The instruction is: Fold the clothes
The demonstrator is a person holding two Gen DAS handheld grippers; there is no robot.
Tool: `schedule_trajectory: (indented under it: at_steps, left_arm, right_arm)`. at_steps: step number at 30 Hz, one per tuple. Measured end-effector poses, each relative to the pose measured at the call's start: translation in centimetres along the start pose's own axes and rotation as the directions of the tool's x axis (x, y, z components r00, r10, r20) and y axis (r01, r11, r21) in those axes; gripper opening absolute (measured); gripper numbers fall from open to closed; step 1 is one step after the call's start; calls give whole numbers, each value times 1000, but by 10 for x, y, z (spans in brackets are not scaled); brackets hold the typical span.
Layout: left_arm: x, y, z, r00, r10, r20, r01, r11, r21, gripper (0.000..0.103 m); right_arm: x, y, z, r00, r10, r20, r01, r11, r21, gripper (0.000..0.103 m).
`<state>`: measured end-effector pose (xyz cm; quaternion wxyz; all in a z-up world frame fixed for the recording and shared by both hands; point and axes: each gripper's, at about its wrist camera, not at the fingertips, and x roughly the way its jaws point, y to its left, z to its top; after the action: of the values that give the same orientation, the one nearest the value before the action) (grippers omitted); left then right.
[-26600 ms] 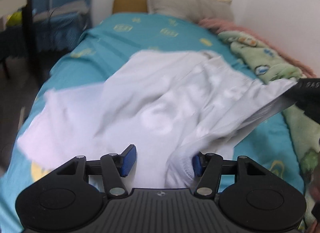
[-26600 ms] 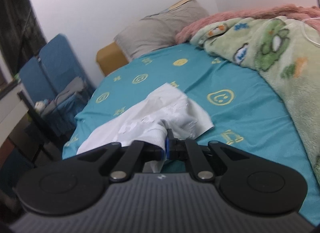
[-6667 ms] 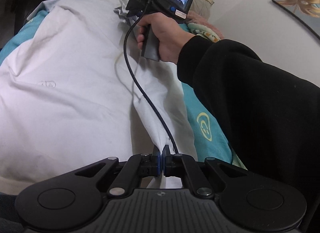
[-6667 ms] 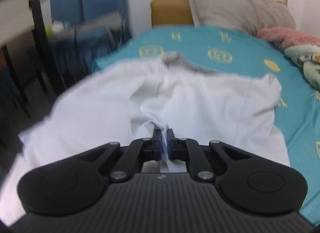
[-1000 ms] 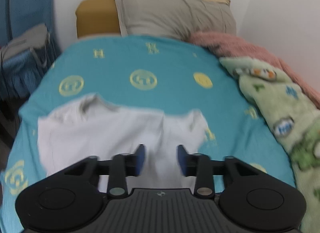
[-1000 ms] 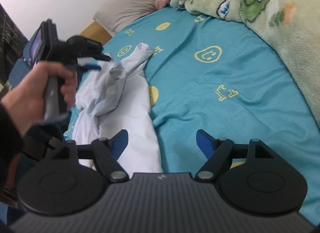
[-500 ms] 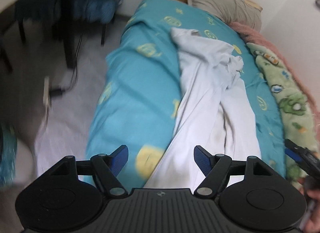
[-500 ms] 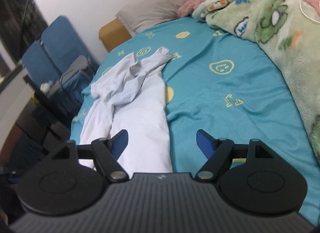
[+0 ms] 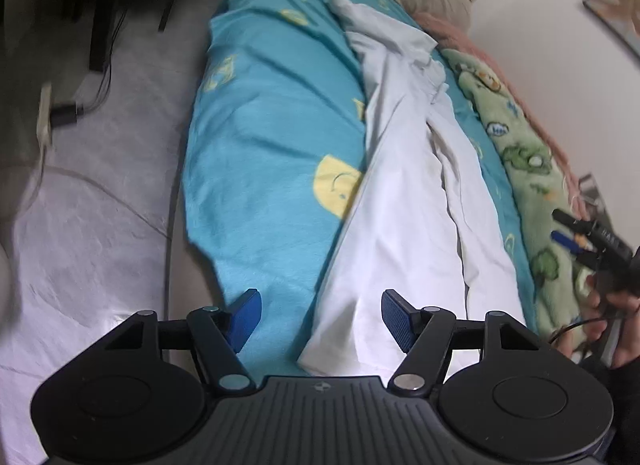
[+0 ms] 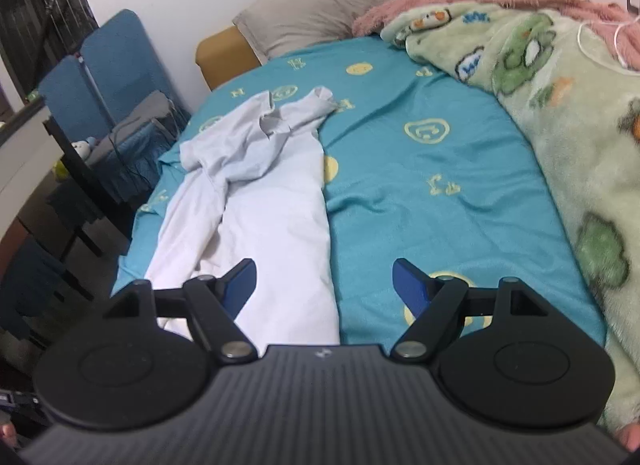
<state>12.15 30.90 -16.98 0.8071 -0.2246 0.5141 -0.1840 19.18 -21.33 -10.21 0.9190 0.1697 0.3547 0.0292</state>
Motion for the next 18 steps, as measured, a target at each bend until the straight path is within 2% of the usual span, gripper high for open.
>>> schedule_trajectory:
  at_steps: [1, 4, 5, 6, 7, 8, 10, 14, 16, 18]
  left_arm:
    - [4, -2, -1, 1000, -3, -10, 3, 1000, 15, 67]
    - [19, -17, -1, 999, 8, -50, -3, 995, 104, 53]
    - [24, -22, -2, 998, 13, -63, -4, 991, 133, 42]
    - [28, -27, -2, 997, 17, -76, -5, 987, 162, 24]
    - [33, -32, -2, 996, 23, -88, -5, 982, 191, 16]
    - [36, -40, -1, 993, 59, -102, -34, 972, 231, 9]
    - [37, -59, 2, 983, 141, -121, -94, 938, 333, 5]
    - [22, -103, 6, 966, 237, -102, -160, 860, 484, 3]
    - [12, -130, 6, 961, 267, -67, -190, 822, 537, 3]
    - [5, -159, 6, 953, 300, -28, -234, 796, 557, 3]
  right_arm:
    - [3, -1, -1, 1000, 3, -12, -3, 1000, 10, 77]
    - [9, -2, -5, 999, 7, -44, -5, 999, 33, 77]
    - [11, -2, -7, 999, 6, -53, -4, 999, 39, 77]
    - [12, -2, -8, 998, 7, -62, -4, 999, 44, 77]
    - [14, -2, -9, 998, 10, -68, -6, 999, 49, 77]
    - [14, -1, -9, 997, 11, -72, -7, 999, 52, 77]
    - [15, 0, -10, 997, 3, -71, 0, 999, 44, 77]
    - [16, 6, -9, 997, -65, -47, 63, 997, -41, 77]
    - [18, 7, -10, 996, -75, -49, 72, 995, -63, 77]
    - [18, 4, -9, 996, -56, -65, 53, 998, -45, 77]
